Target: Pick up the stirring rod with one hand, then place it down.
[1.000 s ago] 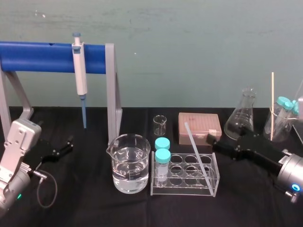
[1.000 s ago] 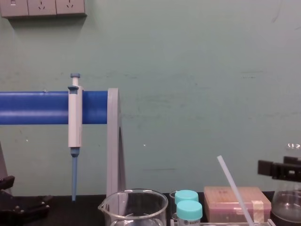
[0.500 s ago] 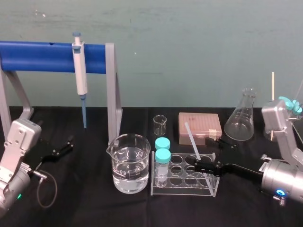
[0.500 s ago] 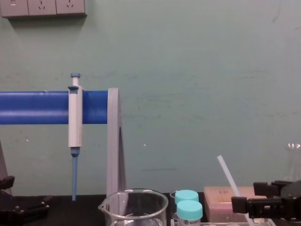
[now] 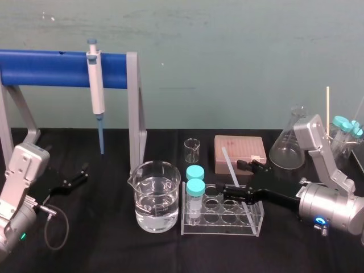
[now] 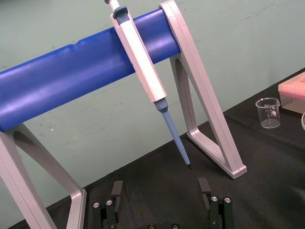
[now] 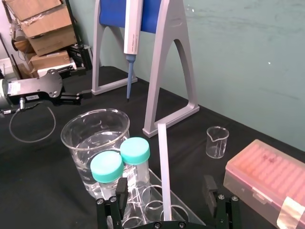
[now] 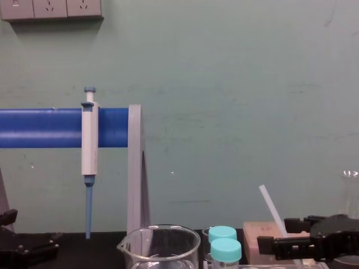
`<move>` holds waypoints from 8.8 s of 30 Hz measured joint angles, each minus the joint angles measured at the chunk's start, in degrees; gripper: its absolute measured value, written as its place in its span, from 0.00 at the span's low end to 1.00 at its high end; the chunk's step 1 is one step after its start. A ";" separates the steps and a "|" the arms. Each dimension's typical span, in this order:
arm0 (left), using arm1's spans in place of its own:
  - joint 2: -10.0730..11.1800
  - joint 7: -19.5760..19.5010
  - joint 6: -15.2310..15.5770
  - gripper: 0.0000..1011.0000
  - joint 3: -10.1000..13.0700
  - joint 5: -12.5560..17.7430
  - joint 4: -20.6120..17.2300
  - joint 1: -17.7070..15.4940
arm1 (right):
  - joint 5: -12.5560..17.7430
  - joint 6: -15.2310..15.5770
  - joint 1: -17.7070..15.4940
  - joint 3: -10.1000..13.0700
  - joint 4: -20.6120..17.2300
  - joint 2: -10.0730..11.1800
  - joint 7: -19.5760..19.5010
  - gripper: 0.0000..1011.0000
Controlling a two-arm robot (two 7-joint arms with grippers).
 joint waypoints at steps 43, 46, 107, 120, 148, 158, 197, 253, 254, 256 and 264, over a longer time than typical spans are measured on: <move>0.00 0.00 0.00 0.99 0.00 0.00 0.00 0.00 | -1.04 -1.95 1.53 0.26 2.10 -1.49 1.22 0.57; 0.00 0.00 0.00 0.99 0.00 0.00 0.00 0.00 | -1.02 -1.93 1.52 0.26 2.08 -1.48 1.20 0.48; 0.00 0.00 0.00 0.99 0.00 0.00 0.00 0.00 | 4.31 -26.86 -5.41 15.84 -6.74 -5.74 3.74 0.07; 0.00 0.00 0.00 0.99 0.00 0.00 0.00 0.00 | 3.76 -25.32 -4.60 15.74 -6.11 -6.28 3.14 0.07; 0.00 0.00 0.00 0.99 0.00 0.00 0.00 0.00 | 3.42 -24.24 -4.85 14.91 -5.95 -5.93 3.44 0.07; 0.00 0.00 0.00 0.99 0.00 0.00 0.00 0.00 | 3.45 -24.26 -4.98 14.91 -6.06 -5.81 3.46 0.07; 0.00 0.00 0.00 0.99 0.00 0.00 0.00 0.00 | 3.51 -23.67 -3.05 13.53 -3.54 -6.32 4.18 0.07; 0.00 0.00 0.00 0.99 0.00 0.00 0.00 0.00 | 5.16 -23.64 -6.89 10.51 0.29 -5.04 7.33 0.07; 0.00 0.00 0.00 0.99 0.00 0.00 0.00 0.00 | 4.60 -23.87 -6.79 10.33 0.71 -5.13 7.20 0.07; 0.00 0.00 0.00 0.99 0.00 0.00 0.00 0.00 | 4.14 -24.01 -6.72 10.18 1.05 -5.20 7.10 0.07; 0.00 0.00 0.00 0.99 0.00 0.00 0.00 0.00 | 2.65 -24.44 -6.83 9.84 2.27 -5.82 6.36 0.07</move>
